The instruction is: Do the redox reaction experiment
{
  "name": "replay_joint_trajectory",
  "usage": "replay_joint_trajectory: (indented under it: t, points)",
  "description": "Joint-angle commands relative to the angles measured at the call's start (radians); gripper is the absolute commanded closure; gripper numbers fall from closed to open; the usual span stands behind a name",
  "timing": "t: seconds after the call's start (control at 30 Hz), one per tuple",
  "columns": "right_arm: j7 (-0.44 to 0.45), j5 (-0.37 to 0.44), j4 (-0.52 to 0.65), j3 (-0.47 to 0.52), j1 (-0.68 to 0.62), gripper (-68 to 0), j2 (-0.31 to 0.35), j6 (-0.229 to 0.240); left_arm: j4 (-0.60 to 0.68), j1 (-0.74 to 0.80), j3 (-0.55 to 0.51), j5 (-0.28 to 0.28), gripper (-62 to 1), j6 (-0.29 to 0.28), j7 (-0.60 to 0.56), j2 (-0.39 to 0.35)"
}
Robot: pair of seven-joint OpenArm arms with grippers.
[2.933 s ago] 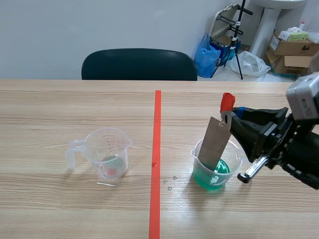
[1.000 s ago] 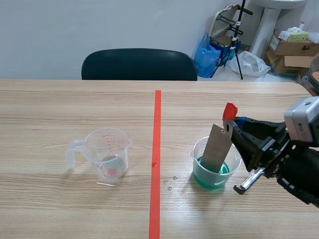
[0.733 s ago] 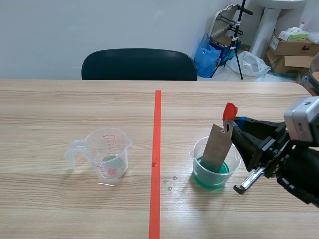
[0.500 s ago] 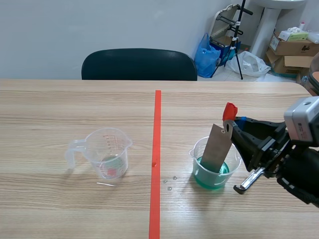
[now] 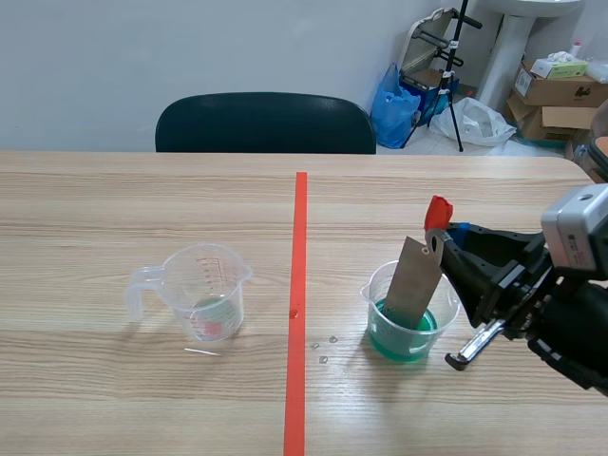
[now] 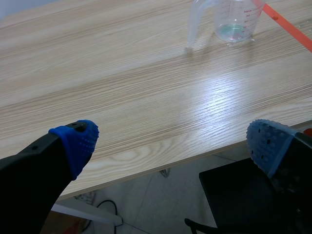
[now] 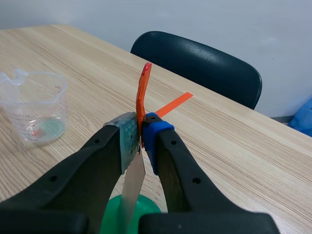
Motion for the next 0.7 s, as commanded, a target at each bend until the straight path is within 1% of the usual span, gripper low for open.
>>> replay_joint_trajectory:
  t: [0.0,0.67]
  points:
    - [-0.008,-0.004,0.005,0.009,0.003,-1.3,0.008,0.004,0.008,0.001,-0.008,-0.007,-62.3,-0.001,-0.015,0.002]
    - [-0.008,-0.004,0.005,0.009,0.003,-1.3,0.008,0.004,0.008,0.001,-0.008,-0.006,-62.3,-0.001,-0.022,0.002]
